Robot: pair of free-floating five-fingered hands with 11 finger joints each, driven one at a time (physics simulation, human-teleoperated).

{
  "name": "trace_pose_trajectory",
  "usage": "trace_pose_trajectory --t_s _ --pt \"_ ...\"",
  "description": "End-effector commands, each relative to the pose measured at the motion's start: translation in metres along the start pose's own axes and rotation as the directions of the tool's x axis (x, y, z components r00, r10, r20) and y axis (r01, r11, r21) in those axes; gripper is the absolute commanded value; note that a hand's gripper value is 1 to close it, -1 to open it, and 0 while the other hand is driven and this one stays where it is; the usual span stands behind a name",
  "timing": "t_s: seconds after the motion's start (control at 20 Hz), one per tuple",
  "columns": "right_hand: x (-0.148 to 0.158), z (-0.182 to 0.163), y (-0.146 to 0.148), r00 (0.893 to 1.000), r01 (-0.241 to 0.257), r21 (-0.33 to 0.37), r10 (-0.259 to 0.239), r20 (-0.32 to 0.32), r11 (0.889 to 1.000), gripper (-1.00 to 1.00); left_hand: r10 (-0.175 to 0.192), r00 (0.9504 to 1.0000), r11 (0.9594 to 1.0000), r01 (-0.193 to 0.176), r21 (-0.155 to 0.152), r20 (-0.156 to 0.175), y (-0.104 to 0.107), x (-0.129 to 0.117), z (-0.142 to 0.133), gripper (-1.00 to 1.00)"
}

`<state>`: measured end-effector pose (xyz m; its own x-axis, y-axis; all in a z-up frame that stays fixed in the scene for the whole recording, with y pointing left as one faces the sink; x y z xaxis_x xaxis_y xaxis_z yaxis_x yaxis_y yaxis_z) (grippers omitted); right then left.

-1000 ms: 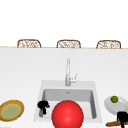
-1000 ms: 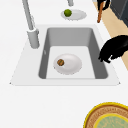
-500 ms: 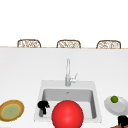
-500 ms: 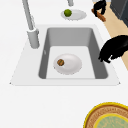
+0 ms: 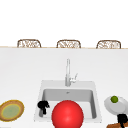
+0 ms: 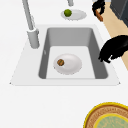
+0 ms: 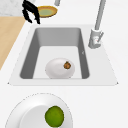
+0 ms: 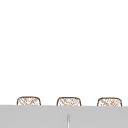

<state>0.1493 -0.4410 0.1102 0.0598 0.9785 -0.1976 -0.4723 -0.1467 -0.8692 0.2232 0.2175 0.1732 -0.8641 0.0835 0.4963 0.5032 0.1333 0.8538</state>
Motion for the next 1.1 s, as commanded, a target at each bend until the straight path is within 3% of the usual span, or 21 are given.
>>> trace_pose_trajectory --t_s 0.0,0.3,0.5,0.75,0.8,0.9,1.05 --pt "0.000 -0.010 -0.007 0.996 0.053 0.003 -0.053 -0.067 0.999 1.00 0.000 1.0000 1.0000 0.000 0.000 0.000 0.000 0.000 0.000 0.00" --pt "0.005 -0.038 -0.023 0.998 0.049 0.004 -0.049 -0.035 0.999 1.00 0.000 1.0000 1.0000 0.000 0.000 0.000 0.000 0.000 0.000 0.00" --pt "0.013 -0.070 0.001 0.998 0.009 0.005 -0.009 -0.057 1.000 1.00 0.000 1.0000 1.0000 0.000 0.000 0.000 0.000 0.000 0.000 0.00" --pt "0.008 -0.072 0.003 0.999 -0.013 0.059 0.016 -0.048 0.998 1.00 0.000 1.0000 1.0000 0.000 0.000 0.000 0.000 0.000 0.000 0.00" --pt "0.007 -0.073 0.003 0.999 -0.015 0.070 0.019 -0.047 0.997 -1.00 0.000 1.0000 1.0000 0.000 0.000 0.000 0.000 0.000 0.000 0.00" --pt "0.007 -0.065 -0.016 0.999 -0.001 0.101 0.005 -0.037 0.995 -1.00 0.000 1.0000 1.0000 0.000 0.000 0.000 0.000 0.000 0.000 0.00" --pt "0.000 -0.048 -0.060 1.000 0.026 0.206 -0.022 -0.019 0.978 -1.00 0.000 1.0000 1.0000 0.000 0.000 0.000 0.000 0.000 0.000 0.00"
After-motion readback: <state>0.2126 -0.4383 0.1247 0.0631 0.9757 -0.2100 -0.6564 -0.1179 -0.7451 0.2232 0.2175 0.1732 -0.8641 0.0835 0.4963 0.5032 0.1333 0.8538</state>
